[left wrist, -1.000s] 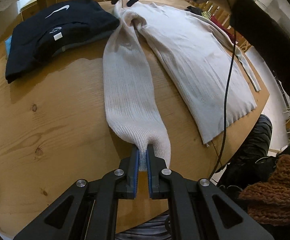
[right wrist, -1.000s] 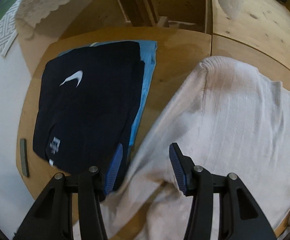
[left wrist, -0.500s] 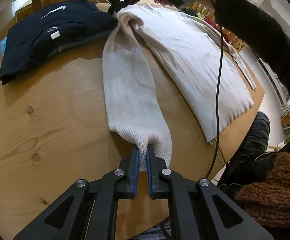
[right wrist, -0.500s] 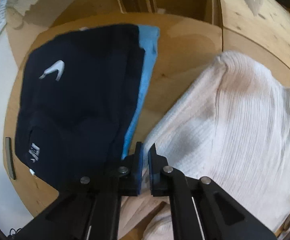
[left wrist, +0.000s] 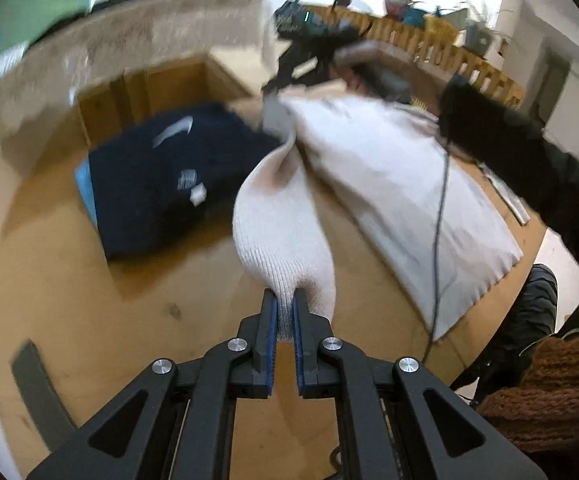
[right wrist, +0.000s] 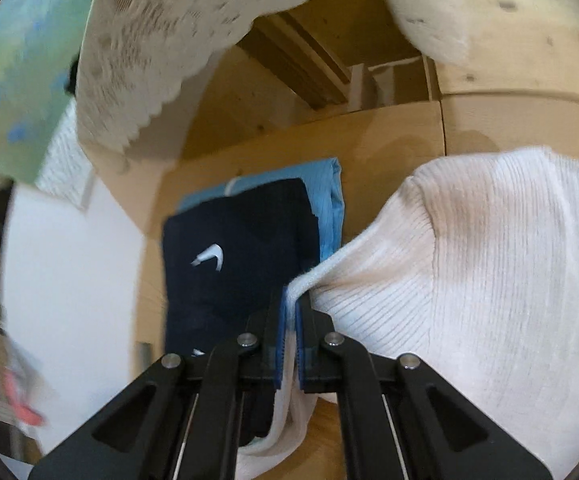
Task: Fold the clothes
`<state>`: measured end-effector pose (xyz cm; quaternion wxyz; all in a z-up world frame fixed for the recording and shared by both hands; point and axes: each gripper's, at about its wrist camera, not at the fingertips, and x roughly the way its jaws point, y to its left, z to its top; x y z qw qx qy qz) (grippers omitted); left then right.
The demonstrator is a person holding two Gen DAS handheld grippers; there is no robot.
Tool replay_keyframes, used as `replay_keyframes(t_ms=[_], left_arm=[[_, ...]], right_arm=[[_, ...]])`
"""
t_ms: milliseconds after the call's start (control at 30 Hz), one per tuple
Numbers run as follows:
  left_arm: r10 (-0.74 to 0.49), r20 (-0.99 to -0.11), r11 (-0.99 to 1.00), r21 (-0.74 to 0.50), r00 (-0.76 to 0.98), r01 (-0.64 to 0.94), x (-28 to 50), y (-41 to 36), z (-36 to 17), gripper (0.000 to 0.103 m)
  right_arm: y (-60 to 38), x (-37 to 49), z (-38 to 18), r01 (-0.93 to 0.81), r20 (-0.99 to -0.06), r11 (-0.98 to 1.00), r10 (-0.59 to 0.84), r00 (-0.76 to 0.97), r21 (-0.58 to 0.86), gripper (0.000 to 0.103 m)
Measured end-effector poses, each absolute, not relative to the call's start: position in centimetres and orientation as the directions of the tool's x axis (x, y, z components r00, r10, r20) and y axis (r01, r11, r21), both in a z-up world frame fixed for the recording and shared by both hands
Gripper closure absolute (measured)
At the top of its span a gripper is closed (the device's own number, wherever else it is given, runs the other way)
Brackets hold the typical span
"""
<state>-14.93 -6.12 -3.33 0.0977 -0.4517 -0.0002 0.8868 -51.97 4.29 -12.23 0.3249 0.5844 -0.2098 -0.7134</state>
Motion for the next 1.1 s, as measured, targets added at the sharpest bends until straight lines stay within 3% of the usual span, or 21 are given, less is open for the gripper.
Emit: replay_keyframes(t_ms=[100, 300, 567, 733, 900, 1100], left_arm=[[0.161, -0.810, -0.962, -0.001, -0.564, -0.274, -15.2, -2.4, -2.4, 0.097], [0.159, -0.866, -0.869, 0.106, -0.474, -0.484, -15.8, 5.7, -4.0, 0.097], [0.004, -0.936, -0.607, 0.278, -0.353, -0.744, -15.3, 15.3, -9.1, 0.097], [0.083, -0.955, -0.599, 0.180, -0.284, -0.780, -17.1, 18.2, -9.9, 0.095], [0.216, -0.965, -0.678, -0.038, -0.150, -0.734, -18.0, 17.4, -10.0, 0.088], [0.285, -0.950, -0.812, -0.168, -0.129, -0.559, -18.9, 12.0, -10.4, 0.088]], right_arm=[[6.0, -52.7, -13.4, 0.170, -0.642, -0.649, -0.760, -0.099, 0.742, 0.098], [7.8, -53.8, -13.7, 0.148, -0.616, -0.623, -0.782, -0.096, 0.768, 0.098], [11.8, -53.9, -14.6, 0.144, -0.610, -0.613, -0.789, -0.070, 0.777, 0.098], [13.0, -53.9, -17.0, 0.146, -0.694, -0.696, -0.717, -0.073, 0.703, 0.098], [13.6, -53.8, -18.1, 0.166, -0.785, -0.786, -0.614, -0.086, 0.596, 0.098], [12.8, -52.7, -16.6, 0.231, -0.862, -0.861, -0.489, -0.133, 0.453, 0.098]])
